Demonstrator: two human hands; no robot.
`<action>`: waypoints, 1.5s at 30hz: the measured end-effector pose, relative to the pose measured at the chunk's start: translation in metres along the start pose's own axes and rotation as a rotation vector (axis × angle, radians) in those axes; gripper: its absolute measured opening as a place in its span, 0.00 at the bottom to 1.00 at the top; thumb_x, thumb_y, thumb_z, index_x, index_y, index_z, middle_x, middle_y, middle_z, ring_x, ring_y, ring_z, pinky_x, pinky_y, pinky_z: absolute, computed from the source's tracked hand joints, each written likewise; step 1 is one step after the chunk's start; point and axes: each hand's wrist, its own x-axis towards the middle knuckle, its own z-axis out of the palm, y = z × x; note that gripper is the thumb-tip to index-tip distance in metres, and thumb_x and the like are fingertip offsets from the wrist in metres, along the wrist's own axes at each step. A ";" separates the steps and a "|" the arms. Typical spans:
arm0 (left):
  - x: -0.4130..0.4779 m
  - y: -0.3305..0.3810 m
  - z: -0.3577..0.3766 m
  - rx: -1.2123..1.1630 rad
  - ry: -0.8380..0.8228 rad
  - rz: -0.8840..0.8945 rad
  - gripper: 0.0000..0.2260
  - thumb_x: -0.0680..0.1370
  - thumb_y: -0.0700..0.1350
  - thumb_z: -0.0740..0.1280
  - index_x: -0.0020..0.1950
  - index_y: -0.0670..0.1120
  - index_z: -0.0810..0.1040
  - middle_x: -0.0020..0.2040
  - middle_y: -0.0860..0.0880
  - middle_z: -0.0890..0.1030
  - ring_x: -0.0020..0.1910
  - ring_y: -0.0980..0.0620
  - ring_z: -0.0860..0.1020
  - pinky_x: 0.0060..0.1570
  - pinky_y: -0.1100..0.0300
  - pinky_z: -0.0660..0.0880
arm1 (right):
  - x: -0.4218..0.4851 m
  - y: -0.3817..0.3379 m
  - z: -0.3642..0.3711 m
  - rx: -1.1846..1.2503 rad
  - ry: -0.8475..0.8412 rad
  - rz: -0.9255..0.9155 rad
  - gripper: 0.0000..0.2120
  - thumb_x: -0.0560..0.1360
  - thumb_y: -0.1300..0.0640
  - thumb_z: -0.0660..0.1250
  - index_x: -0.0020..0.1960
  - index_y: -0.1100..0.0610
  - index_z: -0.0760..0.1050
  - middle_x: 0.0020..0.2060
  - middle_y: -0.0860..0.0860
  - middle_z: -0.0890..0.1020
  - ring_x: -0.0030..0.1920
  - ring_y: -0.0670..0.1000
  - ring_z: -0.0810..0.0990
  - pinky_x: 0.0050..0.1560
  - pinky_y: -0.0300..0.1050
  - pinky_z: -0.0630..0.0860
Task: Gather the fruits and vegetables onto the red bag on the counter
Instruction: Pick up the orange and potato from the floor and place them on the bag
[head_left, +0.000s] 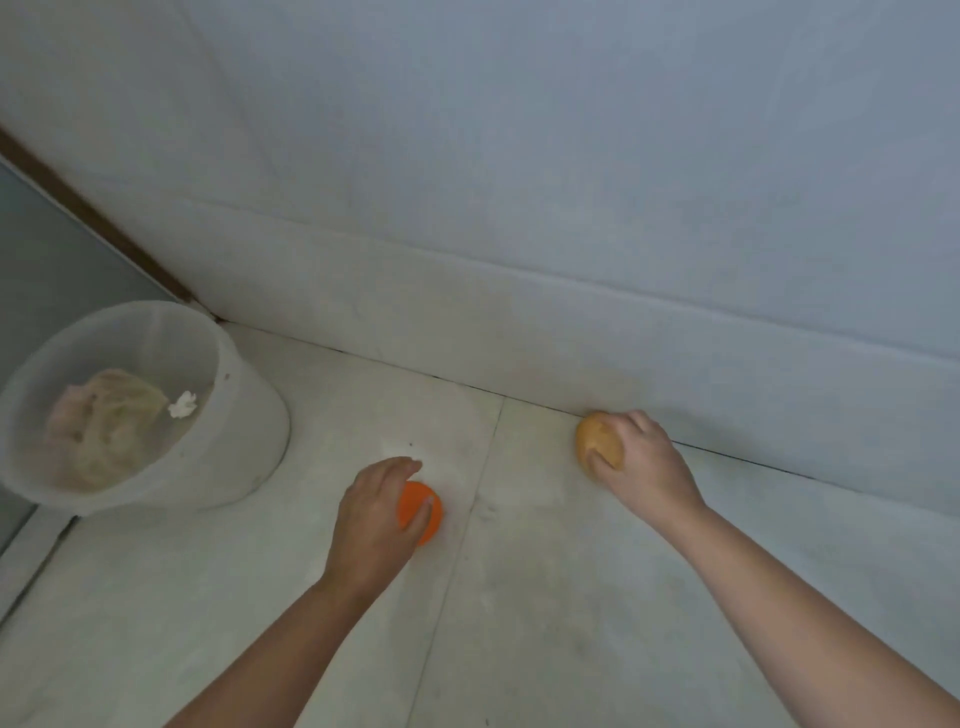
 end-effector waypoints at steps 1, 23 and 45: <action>0.003 -0.004 0.007 -0.008 -0.001 -0.005 0.23 0.70 0.56 0.57 0.57 0.43 0.77 0.56 0.45 0.79 0.56 0.44 0.75 0.56 0.53 0.69 | 0.002 0.004 0.006 -0.008 -0.004 0.006 0.20 0.71 0.54 0.68 0.61 0.58 0.72 0.57 0.56 0.74 0.59 0.58 0.70 0.54 0.50 0.71; -0.006 -0.046 0.070 -0.069 -0.123 -0.193 0.30 0.71 0.50 0.71 0.69 0.44 0.65 0.68 0.43 0.66 0.65 0.45 0.64 0.61 0.52 0.66 | 0.023 0.042 0.059 0.098 -0.071 0.273 0.31 0.68 0.55 0.70 0.68 0.51 0.63 0.61 0.59 0.67 0.58 0.61 0.71 0.56 0.51 0.71; -0.010 -0.052 0.073 -0.211 -0.097 -0.263 0.32 0.68 0.48 0.75 0.67 0.45 0.66 0.65 0.44 0.67 0.60 0.46 0.68 0.57 0.55 0.68 | 0.028 0.021 0.081 0.352 -0.032 0.276 0.30 0.67 0.60 0.72 0.66 0.50 0.65 0.59 0.57 0.64 0.47 0.53 0.69 0.47 0.42 0.67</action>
